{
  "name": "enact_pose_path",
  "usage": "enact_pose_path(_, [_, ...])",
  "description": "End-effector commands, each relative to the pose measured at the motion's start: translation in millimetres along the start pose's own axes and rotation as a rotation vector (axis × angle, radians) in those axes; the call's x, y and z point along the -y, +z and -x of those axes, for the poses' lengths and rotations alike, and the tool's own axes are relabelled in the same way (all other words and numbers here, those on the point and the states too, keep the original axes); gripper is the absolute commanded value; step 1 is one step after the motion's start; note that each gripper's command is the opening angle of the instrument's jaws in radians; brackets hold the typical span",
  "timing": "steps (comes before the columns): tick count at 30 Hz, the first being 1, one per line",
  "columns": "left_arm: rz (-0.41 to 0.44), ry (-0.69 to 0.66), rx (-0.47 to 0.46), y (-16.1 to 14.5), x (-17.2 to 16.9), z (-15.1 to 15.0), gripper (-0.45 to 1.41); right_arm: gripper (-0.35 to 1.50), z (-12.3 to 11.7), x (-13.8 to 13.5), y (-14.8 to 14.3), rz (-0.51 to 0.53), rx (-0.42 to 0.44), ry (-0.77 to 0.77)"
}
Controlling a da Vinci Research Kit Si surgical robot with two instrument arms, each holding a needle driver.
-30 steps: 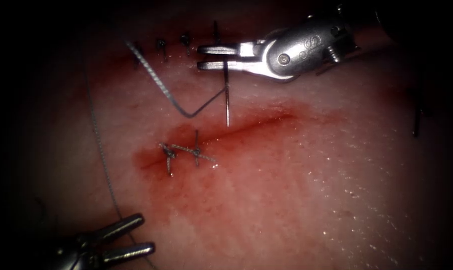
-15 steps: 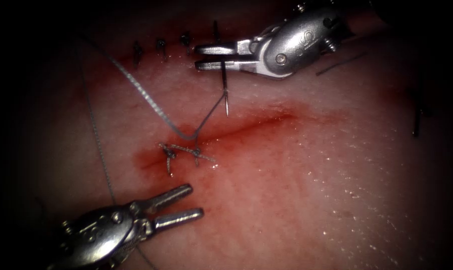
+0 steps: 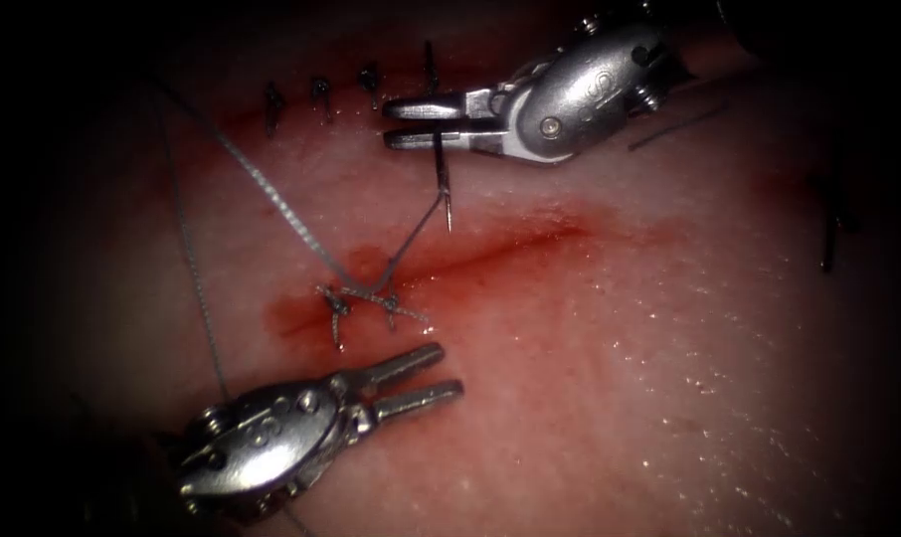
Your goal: Wound Closure
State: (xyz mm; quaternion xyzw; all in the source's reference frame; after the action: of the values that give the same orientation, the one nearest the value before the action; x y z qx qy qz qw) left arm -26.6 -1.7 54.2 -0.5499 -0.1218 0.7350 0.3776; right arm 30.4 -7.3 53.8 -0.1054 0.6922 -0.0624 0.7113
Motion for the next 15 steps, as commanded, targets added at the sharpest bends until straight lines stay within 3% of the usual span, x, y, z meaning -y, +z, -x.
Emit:
enact_pose_path(1, [0.003,-0.013,0.001,0.8,-0.1,1.0,0.17,-0.35,0.5,0.5,0.8,-0.002,-0.003,-0.007])
enact_pose_path(7, [0.000,-0.029,0.013,1.7,1.3,3.1,0.17,-0.35,1.4,1.5,1.2,-0.011,0.002,-0.024])
enact_pose_path(15, [0.000,-0.037,0.015,2.0,1.9,3.7,0.17,-0.35,1.8,1.9,1.4,-0.019,0.006,-0.060])
